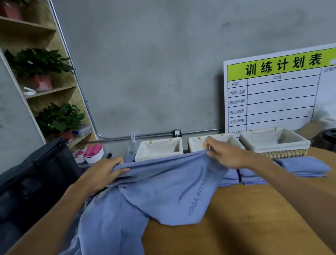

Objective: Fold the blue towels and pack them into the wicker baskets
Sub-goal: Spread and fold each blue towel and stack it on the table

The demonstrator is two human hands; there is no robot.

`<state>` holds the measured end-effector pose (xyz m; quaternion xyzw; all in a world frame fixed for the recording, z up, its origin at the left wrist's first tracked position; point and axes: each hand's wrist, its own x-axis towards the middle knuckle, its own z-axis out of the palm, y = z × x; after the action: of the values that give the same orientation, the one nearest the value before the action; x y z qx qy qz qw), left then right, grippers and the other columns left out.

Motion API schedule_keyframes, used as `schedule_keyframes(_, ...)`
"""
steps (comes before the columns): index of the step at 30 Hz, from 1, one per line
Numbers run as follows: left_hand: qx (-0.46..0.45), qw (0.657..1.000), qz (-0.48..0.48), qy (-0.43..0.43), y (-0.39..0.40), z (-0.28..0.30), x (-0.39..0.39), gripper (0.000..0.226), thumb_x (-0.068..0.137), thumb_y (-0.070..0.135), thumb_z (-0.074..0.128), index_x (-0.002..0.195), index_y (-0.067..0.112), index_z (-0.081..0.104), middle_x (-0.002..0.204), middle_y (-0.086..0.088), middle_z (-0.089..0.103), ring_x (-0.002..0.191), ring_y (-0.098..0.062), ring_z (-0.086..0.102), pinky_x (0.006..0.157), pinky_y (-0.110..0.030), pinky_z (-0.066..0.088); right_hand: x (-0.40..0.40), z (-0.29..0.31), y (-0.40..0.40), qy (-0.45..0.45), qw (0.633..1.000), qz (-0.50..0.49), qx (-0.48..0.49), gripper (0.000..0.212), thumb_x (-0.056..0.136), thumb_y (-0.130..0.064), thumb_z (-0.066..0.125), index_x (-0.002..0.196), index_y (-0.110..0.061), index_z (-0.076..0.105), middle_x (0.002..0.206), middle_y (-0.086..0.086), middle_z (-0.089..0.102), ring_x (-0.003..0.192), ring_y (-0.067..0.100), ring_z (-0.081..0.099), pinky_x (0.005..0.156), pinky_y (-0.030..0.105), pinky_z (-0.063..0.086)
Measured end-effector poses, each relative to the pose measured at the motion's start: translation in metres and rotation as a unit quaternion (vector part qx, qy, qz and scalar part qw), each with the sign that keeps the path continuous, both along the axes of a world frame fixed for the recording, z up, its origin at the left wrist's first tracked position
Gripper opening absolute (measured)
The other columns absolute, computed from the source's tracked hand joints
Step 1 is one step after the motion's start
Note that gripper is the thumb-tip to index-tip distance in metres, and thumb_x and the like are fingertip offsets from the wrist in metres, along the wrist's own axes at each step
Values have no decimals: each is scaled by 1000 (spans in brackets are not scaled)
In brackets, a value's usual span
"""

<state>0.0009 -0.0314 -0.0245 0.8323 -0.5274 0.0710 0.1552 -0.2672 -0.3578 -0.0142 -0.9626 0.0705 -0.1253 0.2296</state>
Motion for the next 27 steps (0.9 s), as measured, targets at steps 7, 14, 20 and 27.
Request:
schedule_keyframes(7,-47,993,-68,-82,-69,28,-50,35,87,66,40,74,35,49,66,12,52,65,-7,50,61,-34,39,-80,2,-77,3,988,-128,-83,15,99,-10,47,100,-25,45,96,-1,59,90,23,53,78,36,42)
schedule_keyframes(14,-17,974,-57,-217,-86,64,-68,56,78,87,26,78,37,51,70,7,59,73,-21,60,58,-32,30,-146,-3,-115,1,962,-254,-104,17,104,-18,42,115,-8,50,93,6,53,82,27,48,66,34,30)
schedule_keyframes(20,6,986,-24,-164,-68,64,-65,63,79,92,30,68,31,42,59,6,49,58,-6,50,58,-36,41,-170,22,-119,-18,943,-316,-104,20,101,-34,35,88,-26,48,85,1,61,82,26,55,64,35,37)
schedule_keyframes(27,-5,995,18,-94,-43,77,-58,74,74,93,35,68,21,51,64,1,55,62,-10,55,64,-41,46,-179,45,-120,-31,958,-273,-83,30,100,-37,41,74,-23,46,75,-3,55,77,23,52,64,36,35)
